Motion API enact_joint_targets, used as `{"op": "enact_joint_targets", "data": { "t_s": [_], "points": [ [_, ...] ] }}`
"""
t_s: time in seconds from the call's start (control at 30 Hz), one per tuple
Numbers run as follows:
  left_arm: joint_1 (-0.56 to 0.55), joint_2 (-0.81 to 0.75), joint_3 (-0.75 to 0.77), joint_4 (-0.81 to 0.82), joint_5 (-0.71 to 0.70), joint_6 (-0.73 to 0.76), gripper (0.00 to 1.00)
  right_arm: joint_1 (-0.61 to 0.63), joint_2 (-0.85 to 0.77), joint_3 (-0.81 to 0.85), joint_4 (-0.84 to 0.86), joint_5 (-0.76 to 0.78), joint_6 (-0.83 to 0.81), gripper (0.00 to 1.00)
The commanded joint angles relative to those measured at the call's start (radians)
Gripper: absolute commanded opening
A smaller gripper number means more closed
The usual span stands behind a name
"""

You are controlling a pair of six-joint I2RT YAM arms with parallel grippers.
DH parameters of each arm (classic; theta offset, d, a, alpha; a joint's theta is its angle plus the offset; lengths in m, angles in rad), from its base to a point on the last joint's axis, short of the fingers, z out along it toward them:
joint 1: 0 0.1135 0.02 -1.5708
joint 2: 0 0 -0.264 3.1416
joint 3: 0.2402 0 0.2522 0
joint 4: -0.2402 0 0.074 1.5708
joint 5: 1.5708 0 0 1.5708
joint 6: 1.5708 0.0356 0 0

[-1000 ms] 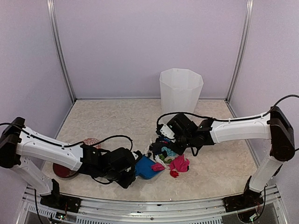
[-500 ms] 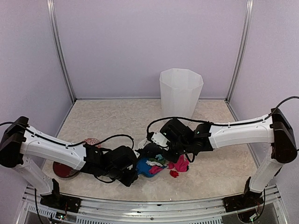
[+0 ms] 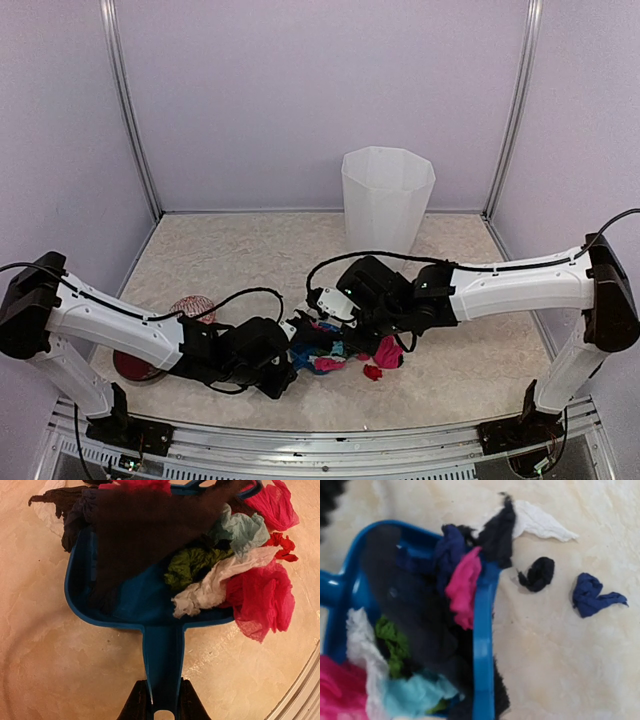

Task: Sweep away the paper scraps from the table
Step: Sweep the paper scraps into the dustpan, then dump the paper scraps in the dustpan into the trash bin.

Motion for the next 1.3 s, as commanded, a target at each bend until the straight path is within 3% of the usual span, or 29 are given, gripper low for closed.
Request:
{"op": "enact_joint_targets", "data": {
  "t_s": [0.0,0.3,0.8,1.27],
  "points": [
    [0.005,0.015,-0.021,0.073,-0.049,-0.002,0.00,0.027,-0.038,0.036,-0.050,-0.015,0.020,0.00],
    [0.002,0.027,-0.045,0.152,-0.064,0.014,0.00,0.034,-0.050,0.051,-0.070,0.010,0.026,0.00],
    [-0.013,-0.030,-0.105,0.272,-0.137,0.056,0.00,0.020,-0.141,0.043,-0.090,0.243,0.070,0.00],
    [-0.028,-0.122,-0.065,0.208,-0.210,0.084,0.00,-0.110,-0.317,-0.104,-0.029,0.277,0.196,0.00]
  ]
}}
